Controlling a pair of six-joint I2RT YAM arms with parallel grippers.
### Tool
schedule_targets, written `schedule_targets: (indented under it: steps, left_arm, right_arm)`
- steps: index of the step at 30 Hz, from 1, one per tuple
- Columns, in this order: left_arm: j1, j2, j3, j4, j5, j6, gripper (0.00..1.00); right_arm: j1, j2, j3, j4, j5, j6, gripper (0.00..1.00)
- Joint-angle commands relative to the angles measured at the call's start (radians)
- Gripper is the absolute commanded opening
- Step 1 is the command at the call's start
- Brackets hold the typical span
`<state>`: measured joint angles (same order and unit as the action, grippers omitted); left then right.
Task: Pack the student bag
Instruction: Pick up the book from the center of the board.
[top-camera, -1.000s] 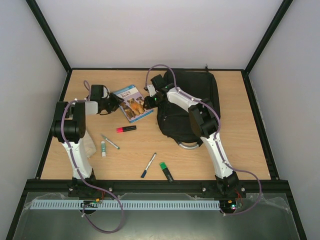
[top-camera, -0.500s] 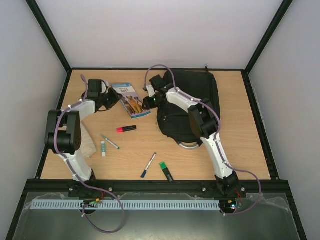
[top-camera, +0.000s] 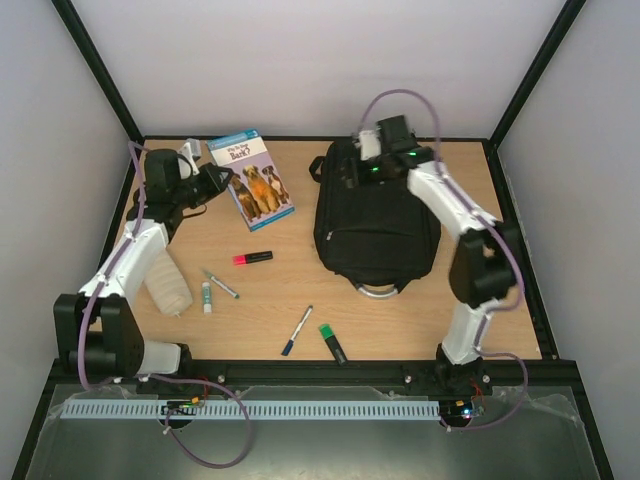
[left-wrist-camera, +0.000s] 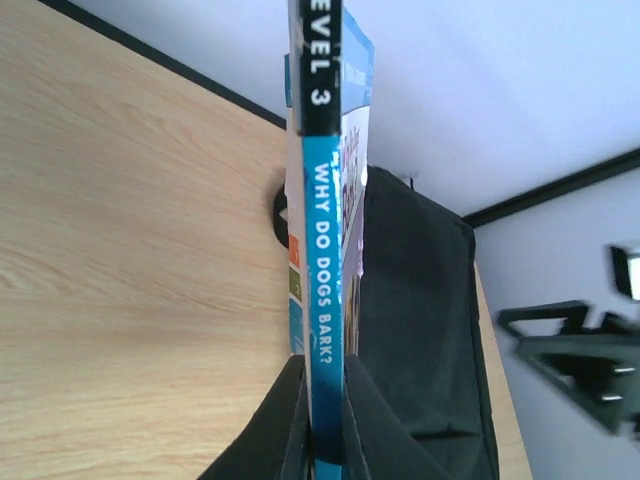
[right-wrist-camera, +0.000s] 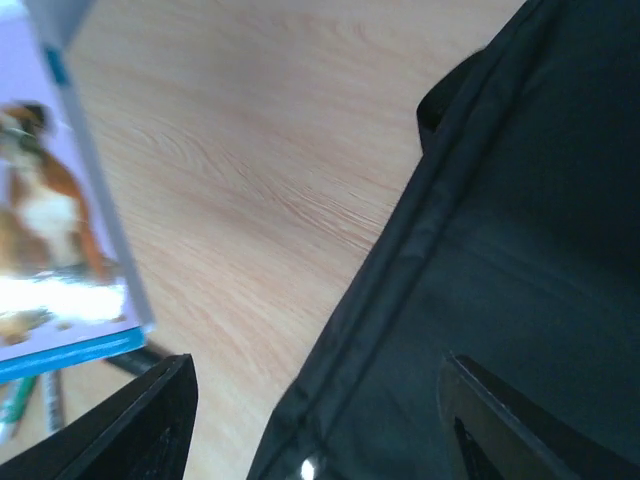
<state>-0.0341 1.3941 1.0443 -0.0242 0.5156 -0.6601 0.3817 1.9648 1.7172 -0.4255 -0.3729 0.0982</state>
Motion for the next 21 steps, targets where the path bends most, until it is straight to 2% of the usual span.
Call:
schedule_targets:
  steps: [1,4,7,15,21]
  left_arm:
    - [-0.043,-0.088,-0.078,0.042,0.066,0.064,0.02]
    - [-0.111,-0.131,-0.128,0.082,0.091,0.107,0.02]
    - [-0.156,-0.171,-0.189,0.146,0.161,0.079,0.02]
    - [-0.263,-0.247,-0.19,0.175,0.261,0.099,0.02]
    - [-0.276,-0.287,-0.195,0.191,0.367,0.1,0.02]
  right_arm:
    - [-0.084,-0.268,-0.224,0.083,-0.204,0.01,0.68]
    - [-0.126,-0.43,-0.376,0.146,-0.314,0.008,0.8]
    - [-0.129,-0.554,-0.491,0.129,-0.367,-0.041,0.99]
    - [-0.14,-0.767,-0.741,0.172,-0.488,-0.097,0.99]
    - [-0.154,-0.838,-0.869,0.314,-0.569,-0.023,0.99]
